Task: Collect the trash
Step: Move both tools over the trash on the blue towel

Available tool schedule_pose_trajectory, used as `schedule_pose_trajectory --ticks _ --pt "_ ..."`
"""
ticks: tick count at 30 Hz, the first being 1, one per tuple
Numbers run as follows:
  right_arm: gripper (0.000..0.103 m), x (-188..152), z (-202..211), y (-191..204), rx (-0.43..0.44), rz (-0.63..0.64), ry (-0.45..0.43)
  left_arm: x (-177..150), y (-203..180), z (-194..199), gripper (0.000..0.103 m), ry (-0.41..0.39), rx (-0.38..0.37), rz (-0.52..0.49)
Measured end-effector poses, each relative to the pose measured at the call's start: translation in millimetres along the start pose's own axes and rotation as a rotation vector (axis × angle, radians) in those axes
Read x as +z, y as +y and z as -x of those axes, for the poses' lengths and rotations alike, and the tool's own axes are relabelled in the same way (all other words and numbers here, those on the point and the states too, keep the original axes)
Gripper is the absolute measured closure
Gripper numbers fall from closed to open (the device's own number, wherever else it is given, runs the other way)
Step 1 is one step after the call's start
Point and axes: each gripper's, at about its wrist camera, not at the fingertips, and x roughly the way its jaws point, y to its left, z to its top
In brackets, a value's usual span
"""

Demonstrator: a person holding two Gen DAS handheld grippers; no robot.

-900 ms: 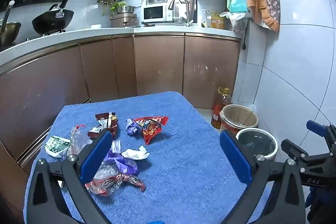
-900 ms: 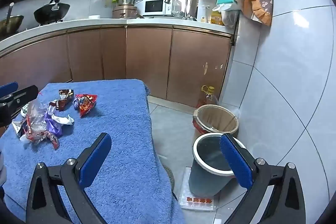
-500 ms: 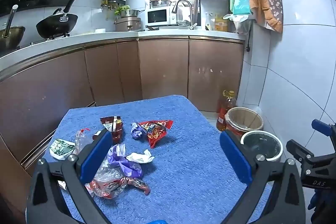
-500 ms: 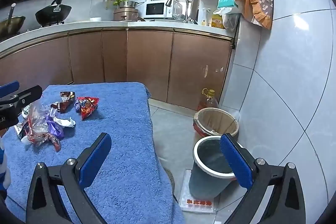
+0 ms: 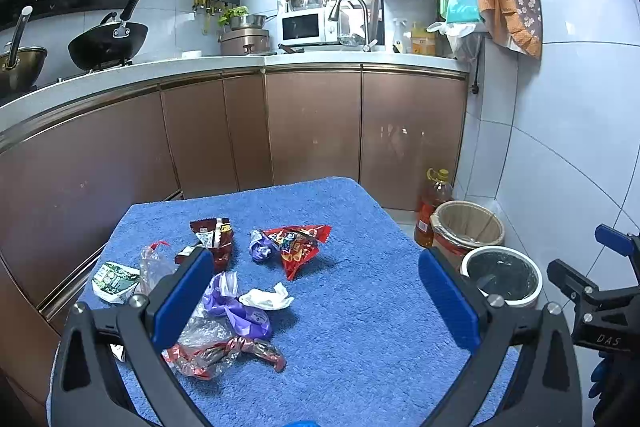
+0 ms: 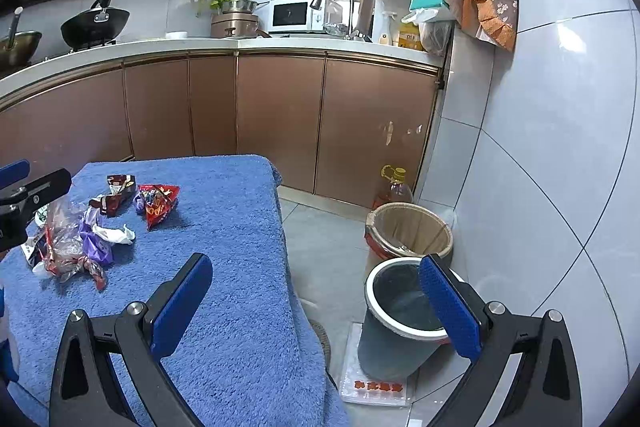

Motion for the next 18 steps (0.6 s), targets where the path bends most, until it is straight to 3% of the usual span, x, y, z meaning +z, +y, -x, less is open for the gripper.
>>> schedule_pose_trajectory --ticks 18 --pt "0.000 11 -22 -1 0.019 0.003 0.001 4 2 -14 0.000 0.017 0.071 0.007"
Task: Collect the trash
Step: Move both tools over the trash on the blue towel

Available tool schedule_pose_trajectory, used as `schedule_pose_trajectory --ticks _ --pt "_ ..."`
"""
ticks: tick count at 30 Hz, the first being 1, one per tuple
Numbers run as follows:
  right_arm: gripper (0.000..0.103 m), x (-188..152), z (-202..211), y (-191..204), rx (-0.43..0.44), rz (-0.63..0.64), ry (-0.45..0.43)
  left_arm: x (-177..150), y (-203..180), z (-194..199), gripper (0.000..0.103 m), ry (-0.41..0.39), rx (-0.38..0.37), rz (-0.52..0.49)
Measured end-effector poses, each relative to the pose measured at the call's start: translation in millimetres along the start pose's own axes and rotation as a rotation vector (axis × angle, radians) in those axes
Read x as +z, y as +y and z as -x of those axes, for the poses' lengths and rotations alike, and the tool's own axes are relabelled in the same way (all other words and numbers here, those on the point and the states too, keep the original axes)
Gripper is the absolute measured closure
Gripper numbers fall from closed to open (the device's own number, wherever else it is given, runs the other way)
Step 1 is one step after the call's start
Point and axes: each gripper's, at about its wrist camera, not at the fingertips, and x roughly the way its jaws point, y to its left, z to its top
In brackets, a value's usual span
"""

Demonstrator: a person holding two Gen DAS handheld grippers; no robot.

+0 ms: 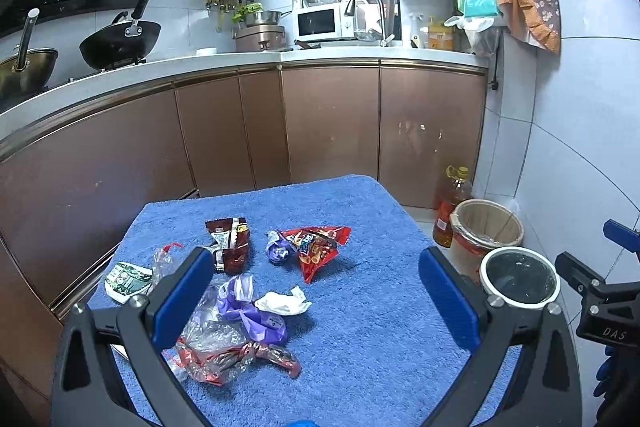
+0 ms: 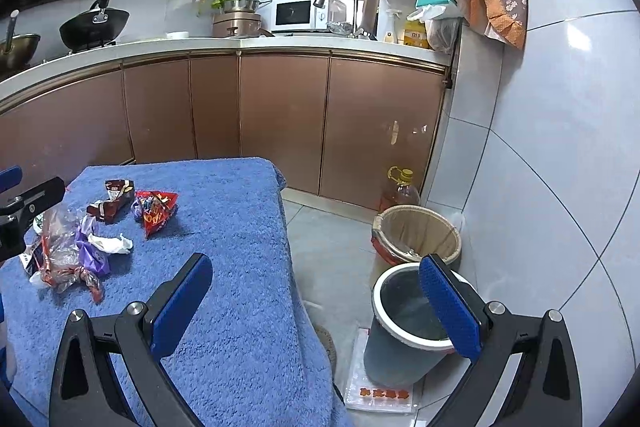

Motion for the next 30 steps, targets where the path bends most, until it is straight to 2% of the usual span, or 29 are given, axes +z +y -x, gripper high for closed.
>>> schedule_pose_trajectory --ticks 15,30 --pt "0.000 18 1 -5 -0.011 -0.007 -0.048 17 1 -1 0.000 -0.026 0.013 0.005" --pt "0.000 22 -1 3 -0.001 0.018 -0.045 24 3 4 0.000 -0.047 -0.007 0.026"
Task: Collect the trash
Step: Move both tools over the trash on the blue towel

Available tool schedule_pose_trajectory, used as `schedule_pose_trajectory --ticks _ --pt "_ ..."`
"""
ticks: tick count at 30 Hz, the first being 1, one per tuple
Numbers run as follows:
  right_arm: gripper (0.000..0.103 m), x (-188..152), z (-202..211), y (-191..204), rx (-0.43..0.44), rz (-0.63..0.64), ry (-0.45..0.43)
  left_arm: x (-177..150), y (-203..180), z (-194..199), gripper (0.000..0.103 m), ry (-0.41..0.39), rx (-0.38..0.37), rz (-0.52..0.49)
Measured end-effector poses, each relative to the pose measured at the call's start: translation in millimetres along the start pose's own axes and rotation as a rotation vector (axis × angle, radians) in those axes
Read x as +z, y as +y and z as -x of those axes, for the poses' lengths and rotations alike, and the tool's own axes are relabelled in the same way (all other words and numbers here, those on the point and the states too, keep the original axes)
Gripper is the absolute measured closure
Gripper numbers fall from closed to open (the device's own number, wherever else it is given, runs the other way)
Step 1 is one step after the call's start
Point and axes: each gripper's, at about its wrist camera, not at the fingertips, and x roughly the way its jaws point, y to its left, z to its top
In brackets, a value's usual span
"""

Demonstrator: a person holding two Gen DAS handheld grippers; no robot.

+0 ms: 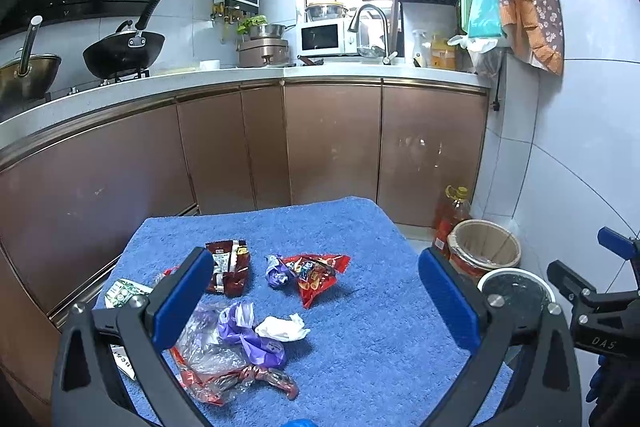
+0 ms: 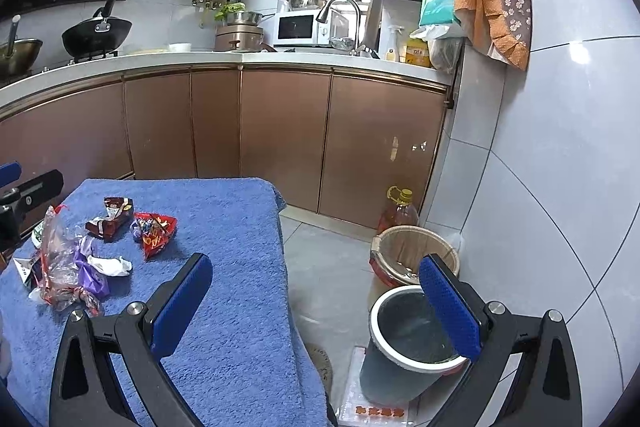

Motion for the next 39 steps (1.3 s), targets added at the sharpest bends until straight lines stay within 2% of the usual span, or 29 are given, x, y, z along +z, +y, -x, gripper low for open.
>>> schedule_pose_trajectory --ticks 14,28,39 --pt "0.000 3 8 6 0.007 0.009 -0.026 0 4 5 0.000 0.014 0.008 0.015" --pt "0.000 5 24 10 0.045 0.004 -0.048 6 -1 32 0.000 -0.069 0.054 0.002" --pt "0.000 6 46 6 0.069 -0.013 -0.091 10 -5 52 0.000 -0.083 0.059 -0.006"
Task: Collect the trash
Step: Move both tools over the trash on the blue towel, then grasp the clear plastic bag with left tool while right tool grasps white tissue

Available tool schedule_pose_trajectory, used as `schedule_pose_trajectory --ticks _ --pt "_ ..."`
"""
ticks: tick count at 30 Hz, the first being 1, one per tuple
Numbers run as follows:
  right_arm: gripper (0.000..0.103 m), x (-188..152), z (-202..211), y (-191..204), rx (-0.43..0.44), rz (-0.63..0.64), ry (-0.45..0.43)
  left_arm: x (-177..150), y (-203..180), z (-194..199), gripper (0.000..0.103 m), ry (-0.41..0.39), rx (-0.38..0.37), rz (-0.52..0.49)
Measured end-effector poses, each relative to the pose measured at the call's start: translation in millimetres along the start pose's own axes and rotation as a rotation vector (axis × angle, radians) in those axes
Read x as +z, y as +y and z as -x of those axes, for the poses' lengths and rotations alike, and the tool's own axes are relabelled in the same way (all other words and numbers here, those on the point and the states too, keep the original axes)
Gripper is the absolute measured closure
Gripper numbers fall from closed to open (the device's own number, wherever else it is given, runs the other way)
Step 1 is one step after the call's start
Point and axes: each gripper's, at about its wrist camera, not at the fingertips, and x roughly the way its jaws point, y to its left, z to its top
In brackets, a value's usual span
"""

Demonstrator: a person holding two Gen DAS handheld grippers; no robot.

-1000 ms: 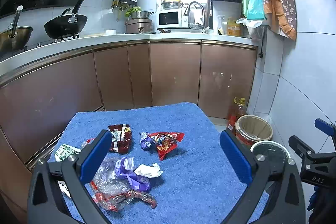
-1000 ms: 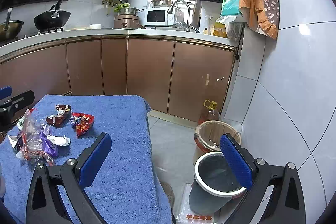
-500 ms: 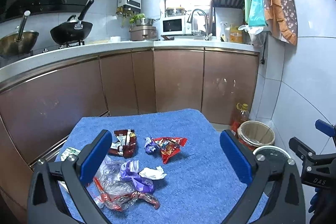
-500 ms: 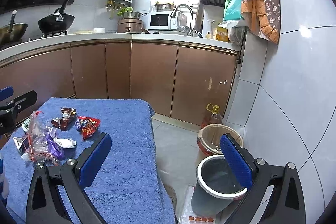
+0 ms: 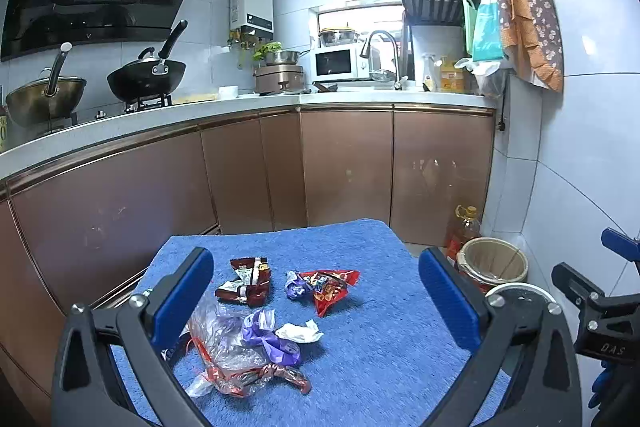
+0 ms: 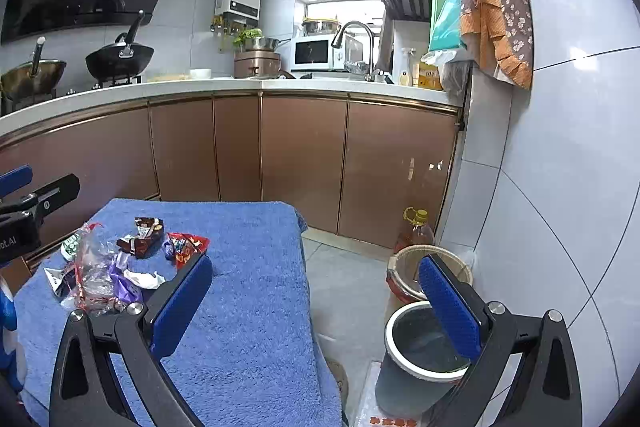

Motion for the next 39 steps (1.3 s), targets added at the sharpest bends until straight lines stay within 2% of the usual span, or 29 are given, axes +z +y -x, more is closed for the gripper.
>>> schedule_pose_trajectory --ticks 11,20,25,29,32,37,39 --pt "0.000 3 11 2 0.004 0.004 -0.034 -2 0 4 0.000 0.012 -0.022 0.002" --pt "0.000 -6 -32 10 0.056 -0.003 0.062 -16 13 -39 0.000 0.102 -0.022 0.030" --pt "0.000 -9 -63 24 0.095 0.024 0.114 -29 34 -67 0.000 0.162 -0.014 0.054" --pt "0.000 -9 -90 34 0.162 0.035 0.161 -39 75 -80 0.000 0.201 0.023 0.095" --pt "0.000 -13 -116 48 0.254 0.041 0.225 -50 112 -84 0.000 0.239 0.044 0.130" --pt "0.000 -28 -151 77 0.437 0.051 0.321 -80 166 -79 0.000 0.340 0.030 0.182" --pt "0.004 -32 -159 93 0.479 0.085 0.342 -91 176 -77 0.001 0.366 0.032 0.190"
